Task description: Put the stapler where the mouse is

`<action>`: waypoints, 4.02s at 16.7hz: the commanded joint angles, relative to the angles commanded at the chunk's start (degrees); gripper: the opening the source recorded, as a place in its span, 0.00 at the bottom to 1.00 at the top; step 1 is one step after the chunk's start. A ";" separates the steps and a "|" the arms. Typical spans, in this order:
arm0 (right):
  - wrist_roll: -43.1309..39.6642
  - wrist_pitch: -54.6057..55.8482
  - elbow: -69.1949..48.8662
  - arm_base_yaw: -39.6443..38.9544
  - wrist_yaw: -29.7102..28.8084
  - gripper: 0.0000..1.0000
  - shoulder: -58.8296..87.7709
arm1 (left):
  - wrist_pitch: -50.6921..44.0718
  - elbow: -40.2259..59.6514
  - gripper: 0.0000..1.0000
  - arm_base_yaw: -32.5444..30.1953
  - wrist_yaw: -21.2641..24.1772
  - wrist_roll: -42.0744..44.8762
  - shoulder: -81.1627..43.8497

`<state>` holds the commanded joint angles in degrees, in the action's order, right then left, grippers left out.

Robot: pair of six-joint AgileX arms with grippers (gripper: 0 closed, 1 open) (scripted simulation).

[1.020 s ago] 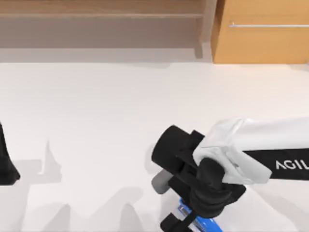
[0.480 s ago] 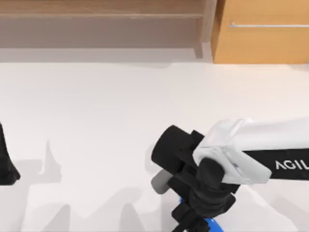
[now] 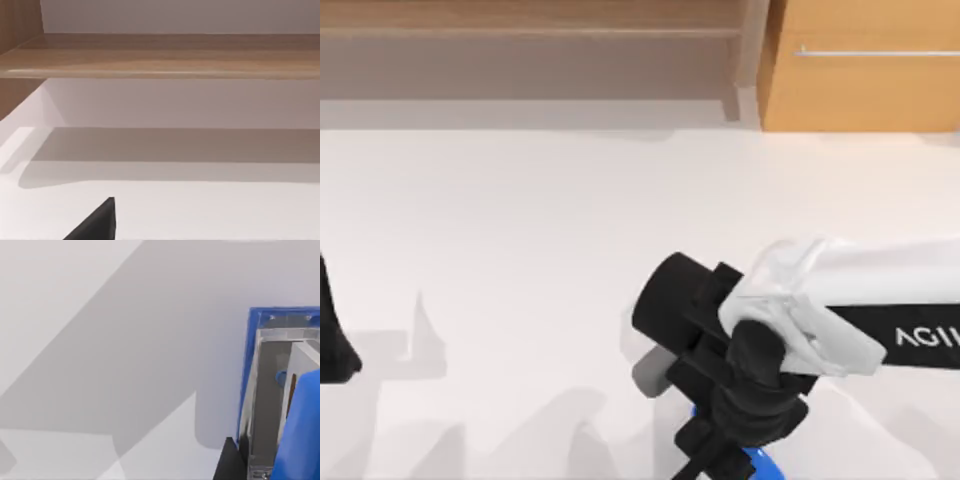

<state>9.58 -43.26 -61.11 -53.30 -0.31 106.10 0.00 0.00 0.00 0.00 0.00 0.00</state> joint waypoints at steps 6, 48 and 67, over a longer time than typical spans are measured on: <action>-0.07 -4.86 -2.29 0.10 0.01 0.00 -2.44 | 0.00 0.00 1.00 0.00 0.00 0.00 0.00; -33.90 -20.27 -43.50 75.47 -3.35 0.00 21.09 | 0.00 0.00 1.00 0.00 0.00 0.00 0.00; -30.42 -16.39 -41.28 75.61 -0.47 0.08 25.22 | 0.00 0.00 1.00 0.00 0.00 0.00 0.00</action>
<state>-20.84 -59.65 -102.39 22.31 -0.78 131.32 0.00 0.00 0.00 0.00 0.00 0.00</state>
